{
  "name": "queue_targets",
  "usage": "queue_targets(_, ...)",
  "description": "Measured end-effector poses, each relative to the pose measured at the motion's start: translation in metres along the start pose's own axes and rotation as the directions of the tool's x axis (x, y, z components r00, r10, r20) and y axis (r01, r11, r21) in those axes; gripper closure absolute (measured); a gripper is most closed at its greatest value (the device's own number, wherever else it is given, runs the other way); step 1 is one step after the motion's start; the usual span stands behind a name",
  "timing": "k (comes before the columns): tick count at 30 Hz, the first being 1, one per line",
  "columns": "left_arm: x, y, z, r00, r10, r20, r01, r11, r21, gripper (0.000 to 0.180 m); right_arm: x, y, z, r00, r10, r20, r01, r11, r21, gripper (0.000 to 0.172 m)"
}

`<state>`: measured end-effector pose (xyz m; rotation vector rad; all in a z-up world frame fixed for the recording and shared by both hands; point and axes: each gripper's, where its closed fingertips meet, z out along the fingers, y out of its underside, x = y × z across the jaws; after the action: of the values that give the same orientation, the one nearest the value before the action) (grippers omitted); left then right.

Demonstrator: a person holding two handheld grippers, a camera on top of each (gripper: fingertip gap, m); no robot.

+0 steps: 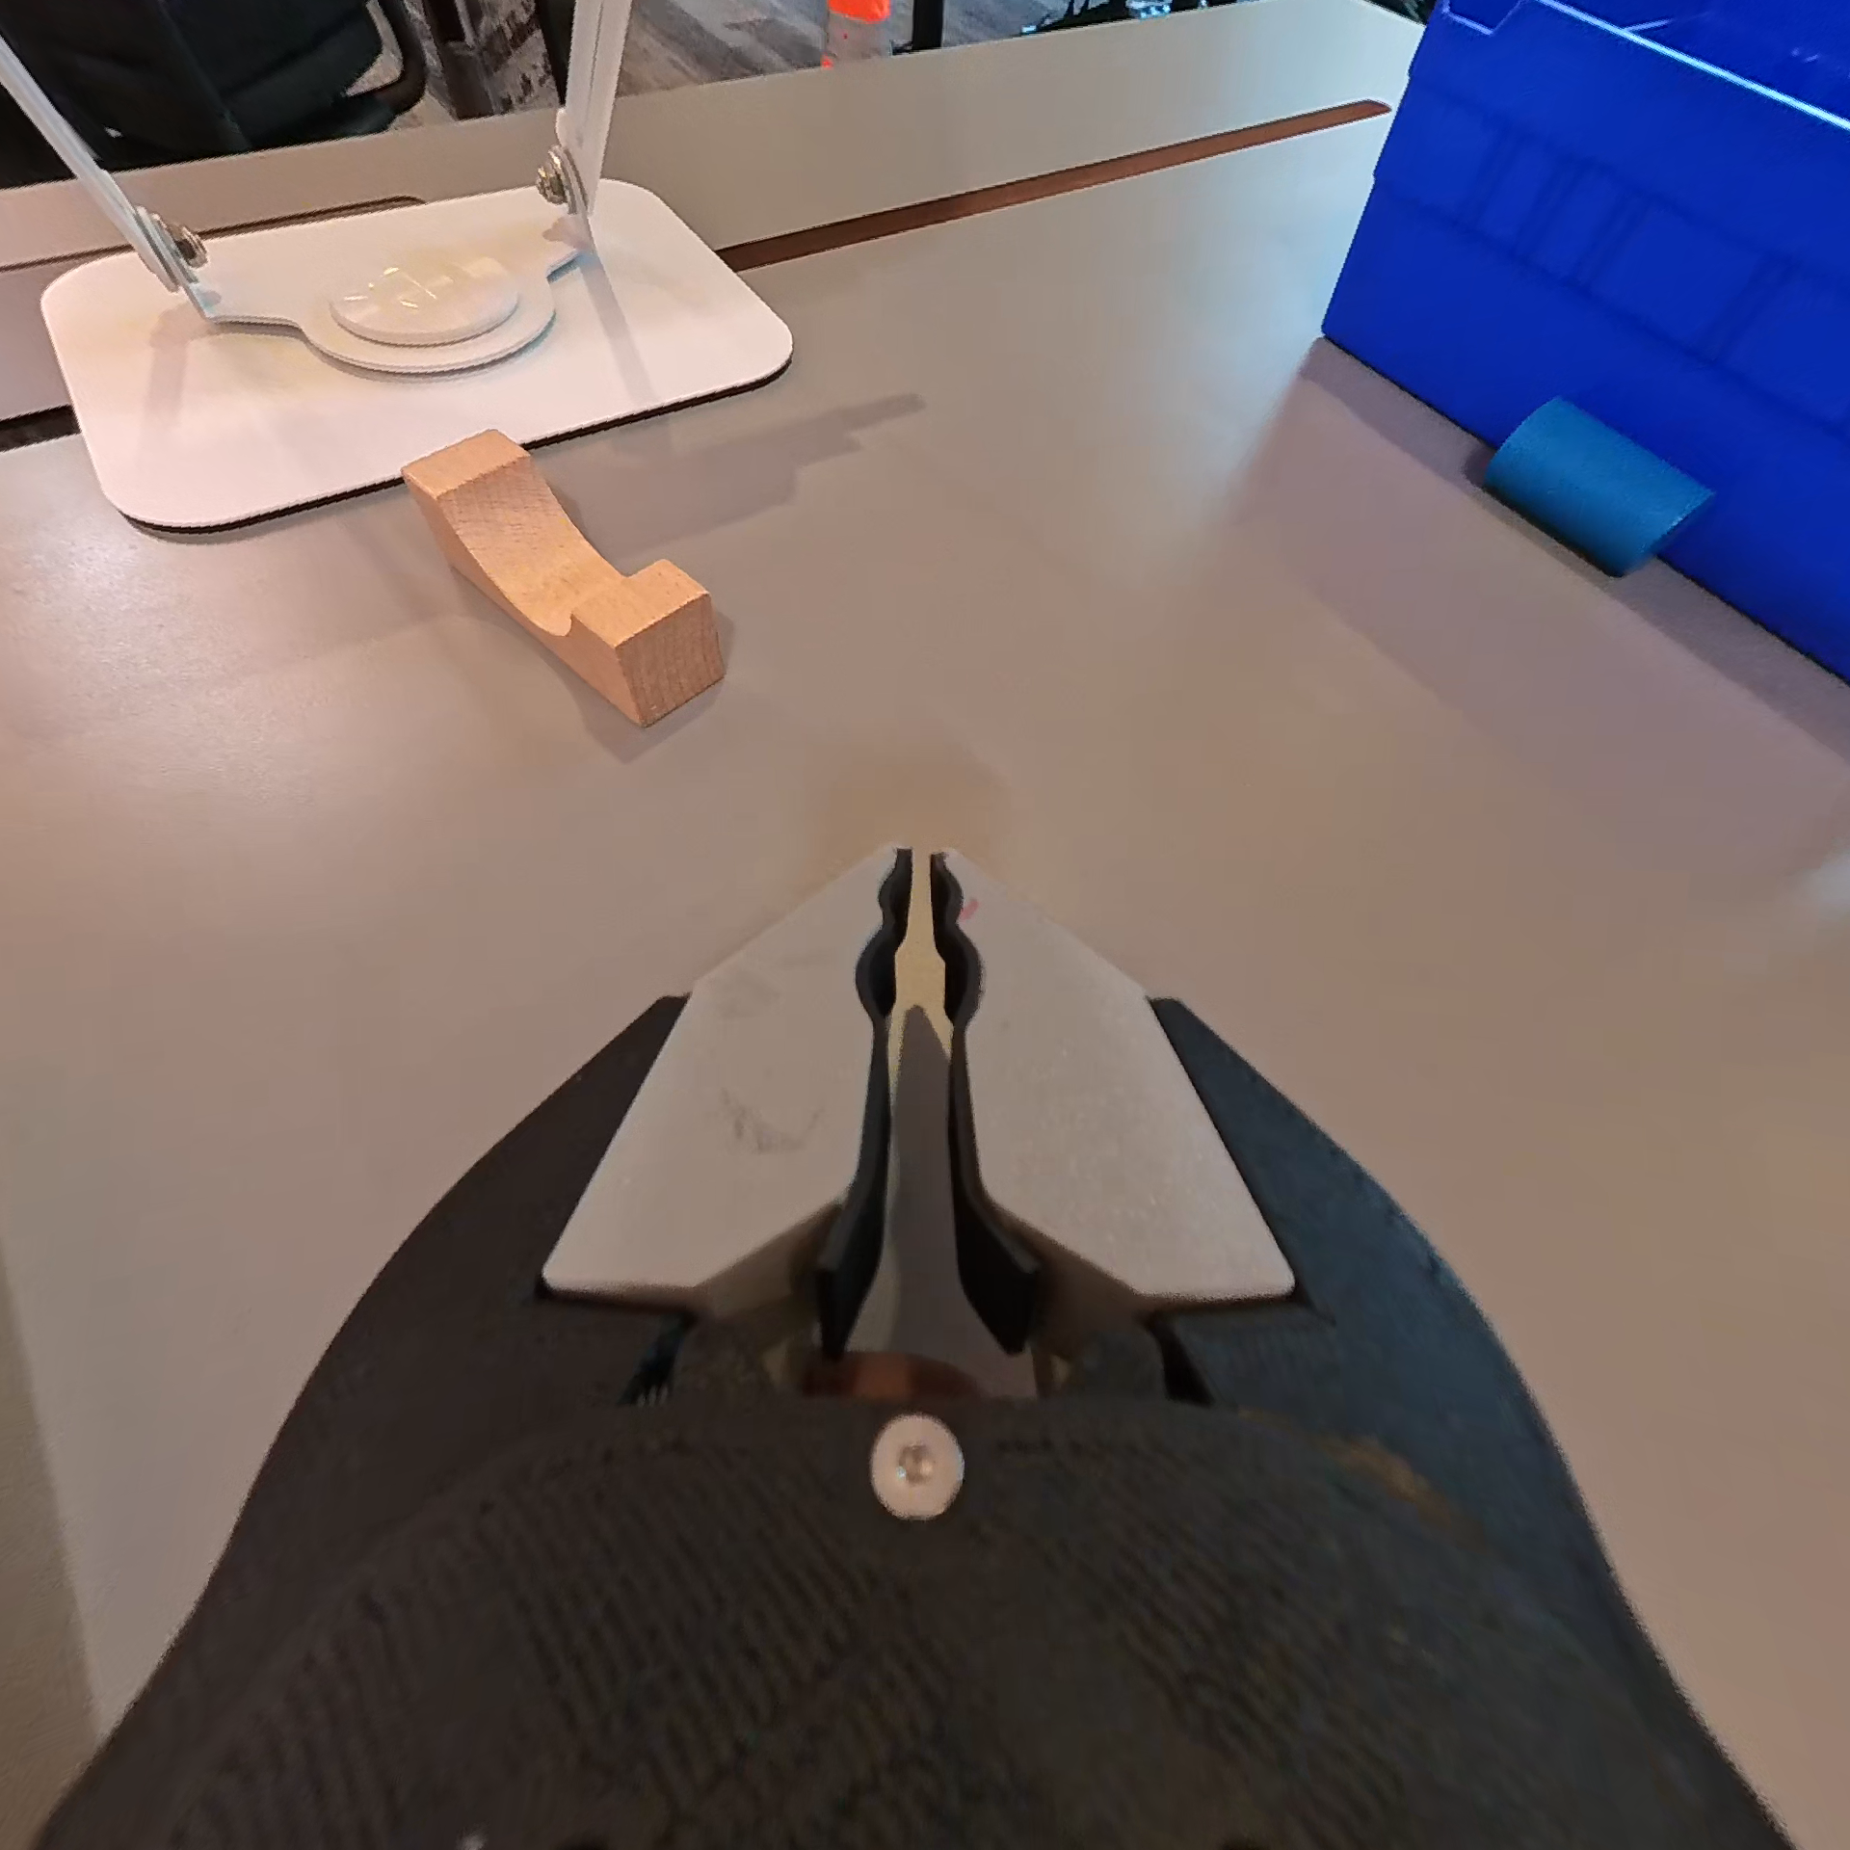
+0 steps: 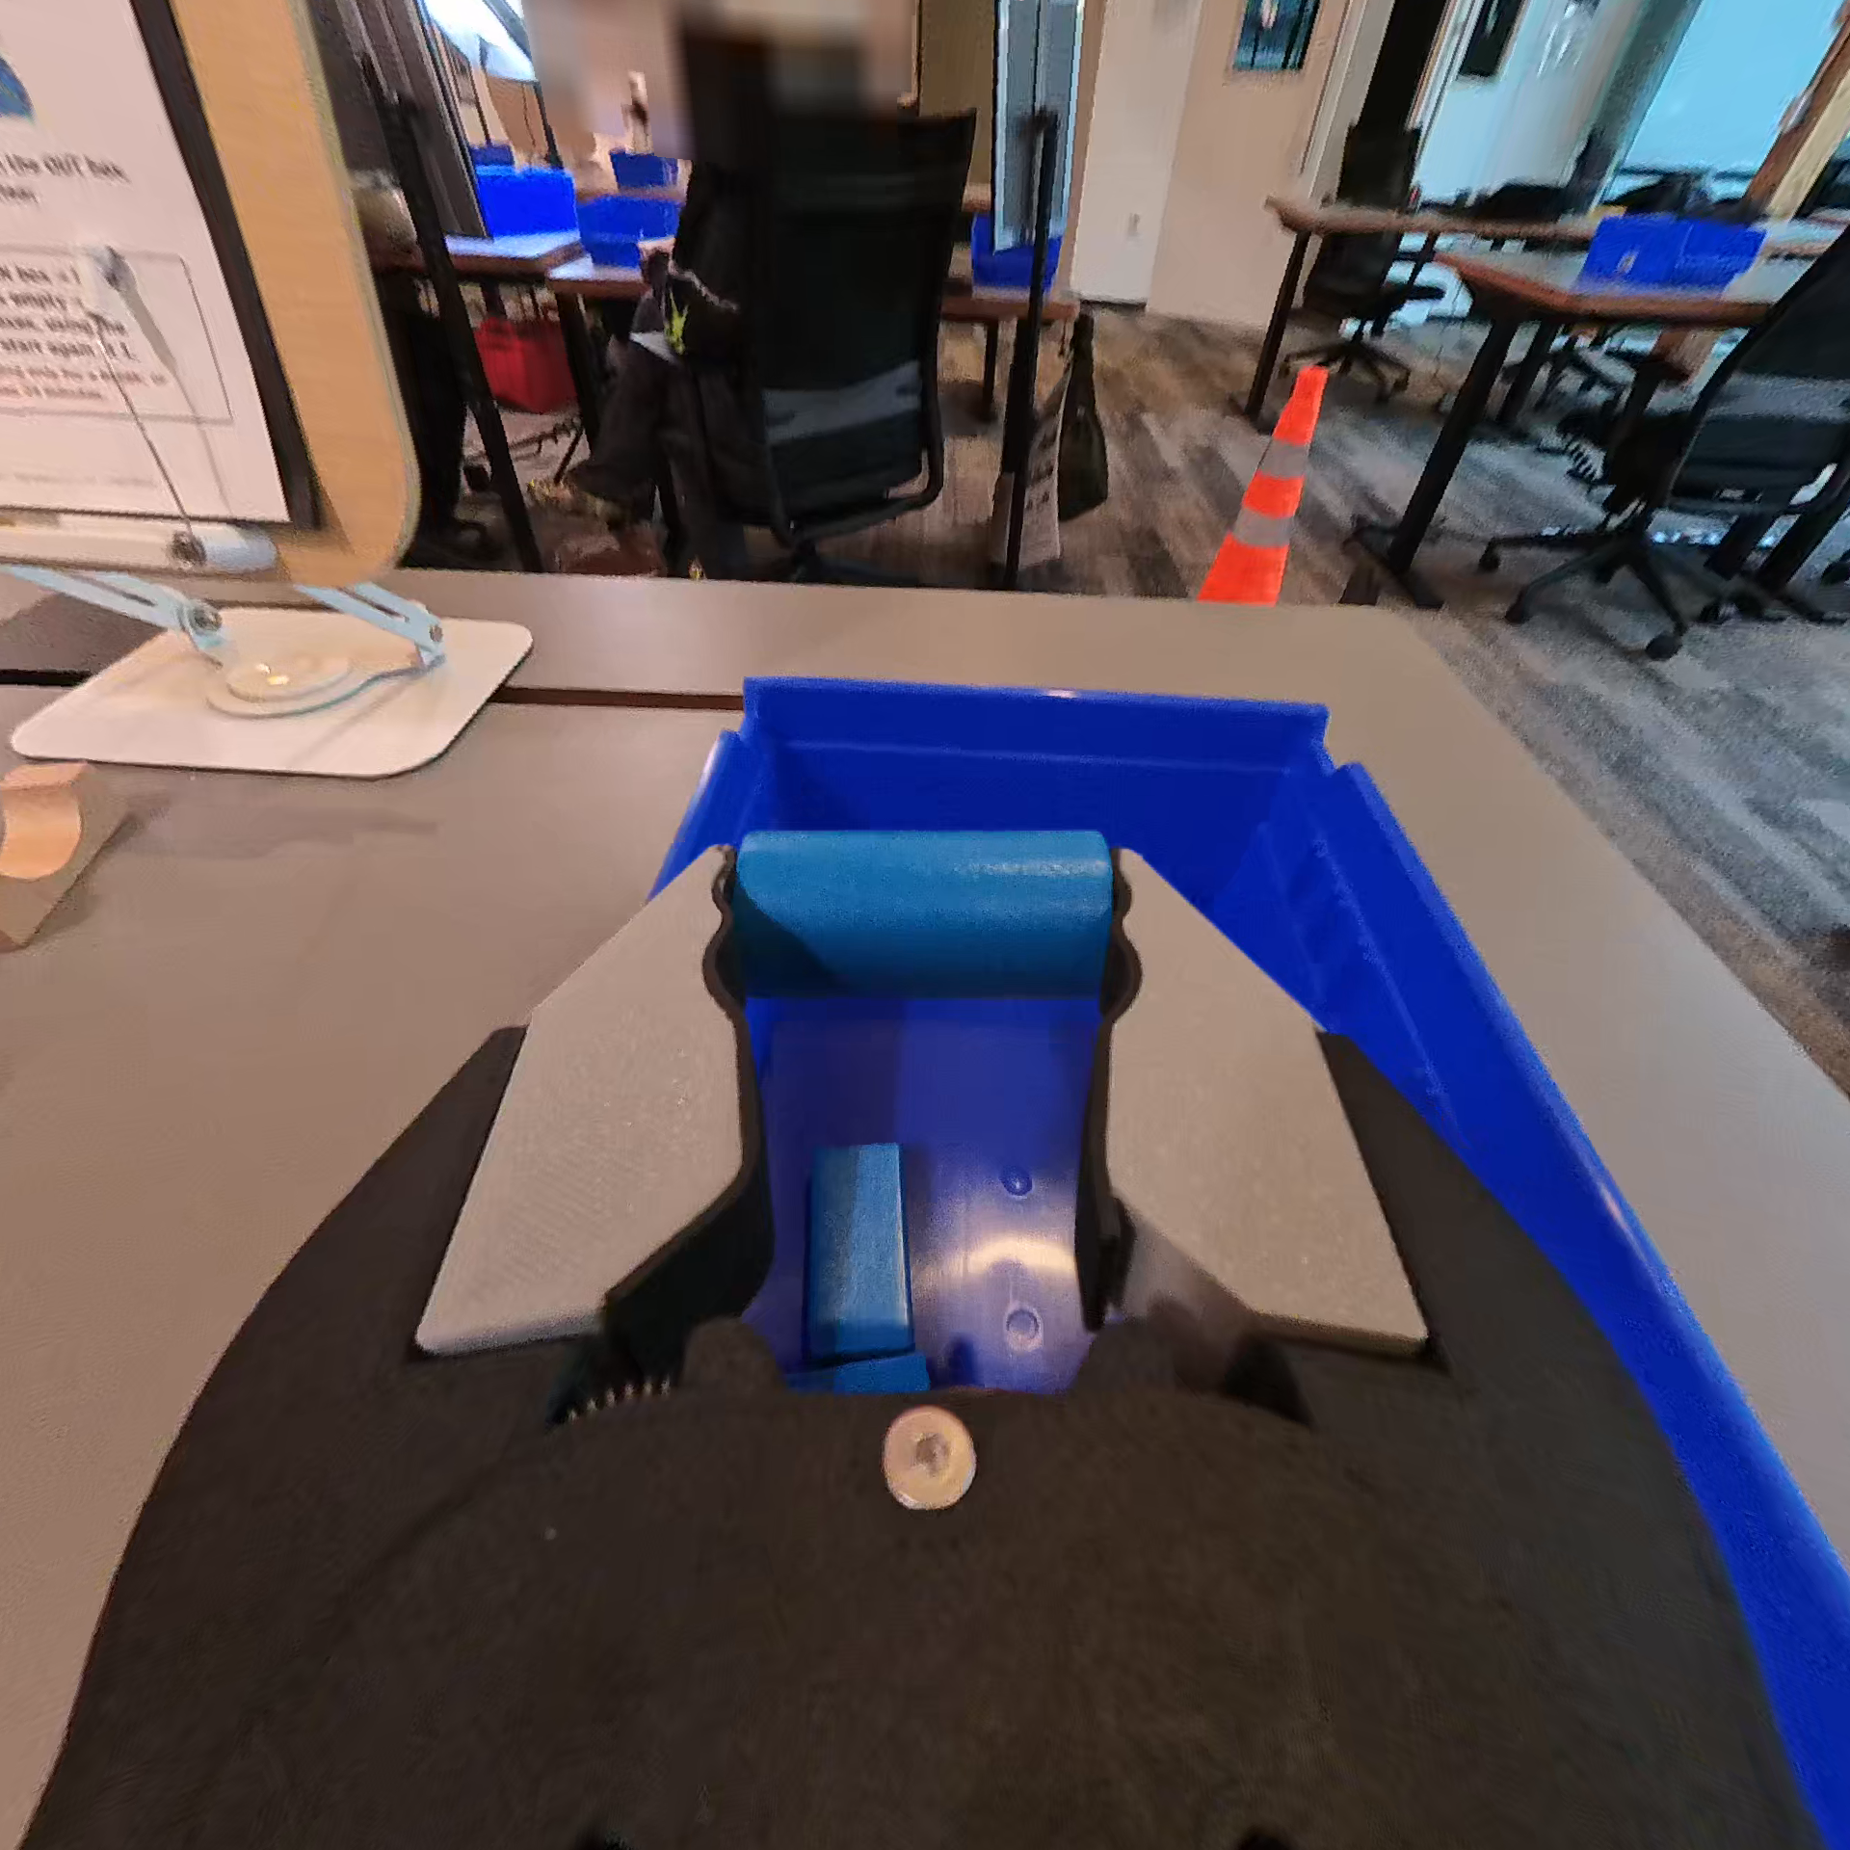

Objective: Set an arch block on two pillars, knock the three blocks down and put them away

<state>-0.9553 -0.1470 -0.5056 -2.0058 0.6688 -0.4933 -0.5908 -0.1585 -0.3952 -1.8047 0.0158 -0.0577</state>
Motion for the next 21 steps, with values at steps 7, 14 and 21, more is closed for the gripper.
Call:
queue_targets(7, 0.002, 0.0, 0.0, 1.0, 0.003, -0.005, -0.003, 1.0, 0.0, 0.179, -0.008, 0.029, 0.014, 0.999, -0.006, 0.042, 0.011, 0.99, -0.138, 0.102)
queue_targets(14, 0.002, 0.001, 0.0, 1.0, 0.004, -0.008, -0.004, 1.0, -0.004, 0.179, -0.017, 0.043, 0.02, 0.997, -0.008, 0.081, 0.025, 0.978, -0.206, 0.102)
queue_targets(21, 0.003, 0.001, 0.0, 1.0, 0.005, -0.011, -0.005, 1.0, -0.006, 0.179, -0.019, 0.064, 0.024, 0.996, 0.014, 0.091, 0.016, 0.947, -0.321, 0.102)
